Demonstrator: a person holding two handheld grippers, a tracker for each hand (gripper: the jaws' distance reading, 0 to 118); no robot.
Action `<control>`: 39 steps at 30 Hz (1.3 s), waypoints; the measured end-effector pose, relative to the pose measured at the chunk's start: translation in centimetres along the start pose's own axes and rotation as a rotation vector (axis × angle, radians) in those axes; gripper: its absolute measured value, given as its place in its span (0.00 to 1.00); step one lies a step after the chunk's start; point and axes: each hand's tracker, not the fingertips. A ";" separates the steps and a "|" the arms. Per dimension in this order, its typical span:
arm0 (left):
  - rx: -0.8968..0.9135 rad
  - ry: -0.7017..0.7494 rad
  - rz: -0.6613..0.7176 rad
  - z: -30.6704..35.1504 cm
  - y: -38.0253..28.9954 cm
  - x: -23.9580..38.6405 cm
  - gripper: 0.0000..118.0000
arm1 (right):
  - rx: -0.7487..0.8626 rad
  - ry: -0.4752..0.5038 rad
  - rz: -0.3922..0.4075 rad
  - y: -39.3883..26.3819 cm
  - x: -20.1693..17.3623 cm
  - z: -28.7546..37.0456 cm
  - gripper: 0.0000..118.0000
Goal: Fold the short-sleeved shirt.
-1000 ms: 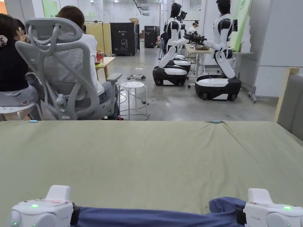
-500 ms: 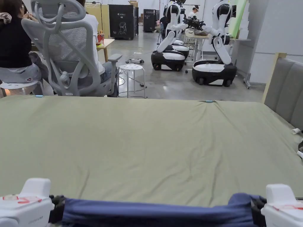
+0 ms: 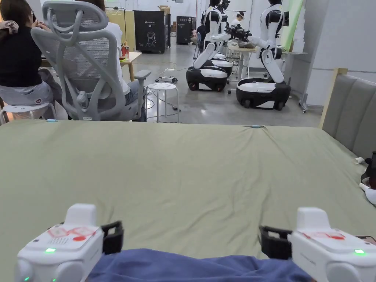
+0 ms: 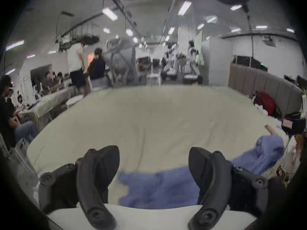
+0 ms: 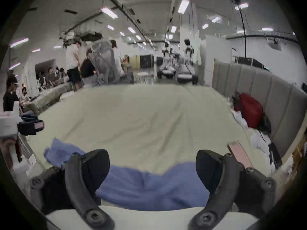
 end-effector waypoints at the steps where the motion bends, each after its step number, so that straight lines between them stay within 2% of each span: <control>1: 0.051 -0.012 0.004 0.0 0.9 1.1 0.69 | 0.043 -0.007 0.019 0.5 -1.2 -0.1 0.90; 2: 0.090 -0.014 0.006 0.1 1.7 2.3 0.64 | 0.083 -0.013 0.038 1.1 -2.2 -0.1 0.86; 4: 0.144 -0.008 -0.044 0.2 2.3 4.1 0.39 | 0.138 -0.019 0.057 1.1 -3.8 0.0 0.58; 5: 0.167 0.006 -0.079 0.6 2.5 5.0 0.24 | 0.143 -0.028 0.058 0.9 -4.3 -0.2 0.32; 6: 0.183 -0.003 -0.096 0.9 2.5 5.6 0.04 | 0.135 -0.040 0.062 0.7 -4.5 -0.5 0.02; 7: 0.189 -0.021 -0.093 1.0 2.4 5.9 0.00 | 0.136 -0.056 0.071 0.5 -4.7 -0.8 0.00; 10: 0.173 -0.035 -0.139 0.9 2.3 6.5 0.00 | 0.160 -0.060 0.086 0.0 -5.0 -1.0 0.00; 13: 0.141 -0.053 -0.123 0.3 1.7 5.2 0.00 | 0.152 -0.040 0.083 -0.2 -5.4 -1.0 0.00; 16: -0.013 -0.085 -0.004 -1.4 0.1 1.3 0.00 | 0.148 -0.032 0.080 -0.3 -5.5 -1.1 0.00; 18: -0.122 -0.178 0.206 -2.7 -2.4 -2.9 0.00 | 0.141 -0.026 0.087 -0.4 -6.0 -1.2 0.00; 19: -0.147 -0.184 0.286 -2.9 -3.7 -4.7 0.09 | 0.138 -0.022 0.088 -0.6 -6.2 -1.3 0.00; 20: -0.191 -0.172 0.360 -3.1 -5.1 -6.7 0.29 | 0.134 -0.015 0.088 -0.7 -6.4 -1.4 0.00; 21: -0.239 -0.166 0.412 -3.4 -6.5 -8.5 0.67 | 0.121 -0.002 0.088 -0.8 -6.7 -1.5 0.00; 22: -0.261 -0.136 0.464 -3.4 -7.7 -10.1 0.90 | 0.113 0.009 0.088 -0.8 -7.1 -1.5 0.00; 23: -0.249 -0.112 0.520 -3.2 -9.0 -11.6 1.00 | 0.112 0.017 0.092 -1.1 -7.4 -1.5 0.00; 27: -0.322 -0.180 0.783 -4.2 -12.4 -16.2 1.00 | 0.096 0.040 0.107 -1.6 -8.6 -1.9 0.00; 30: -0.337 -0.431 1.033 -6.2 -15.1 -16.7 1.00 | 0.084 0.044 0.110 -1.7 -8.7 -2.1 0.00; 31: -0.314 -0.502 1.082 -6.9 -15.5 -16.3 1.00 | 0.082 0.046 0.107 -1.8 -8.7 -2.1 0.00; 33: -0.268 -0.554 1.112 -8.2 -15.7 -15.4 1.00 | 0.077 0.047 0.098 -1.7 -8.5 -2.2 0.00; 35: -0.301 -0.655 1.171 -9.9 -15.4 -14.2 1.00 | 0.072 0.048 0.084 -1.6 -8.2 -2.2 0.00; 36: -0.321 -0.717 1.198 -10.6 -15.3 -13.4 0.86 | 0.071 0.046 0.080 -1.6 -8.1 -2.3 0.00; 37: -0.336 -0.757 1.221 -11.1 -15.2 -12.6 0.66 | 0.070 0.045 0.077 -1.6 -8.0 -2.4 0.00; 38: -0.351 -0.725 1.217 -11.6 -15.3 -11.9 0.47 | 0.067 0.042 0.076 -1.6 -8.0 -2.4 0.00; 39: -0.384 -0.667 1.196 -11.8 -15.3 -11.4 0.35 | 0.064 0.041 0.077 -1.6 -7.9 -2.4 0.00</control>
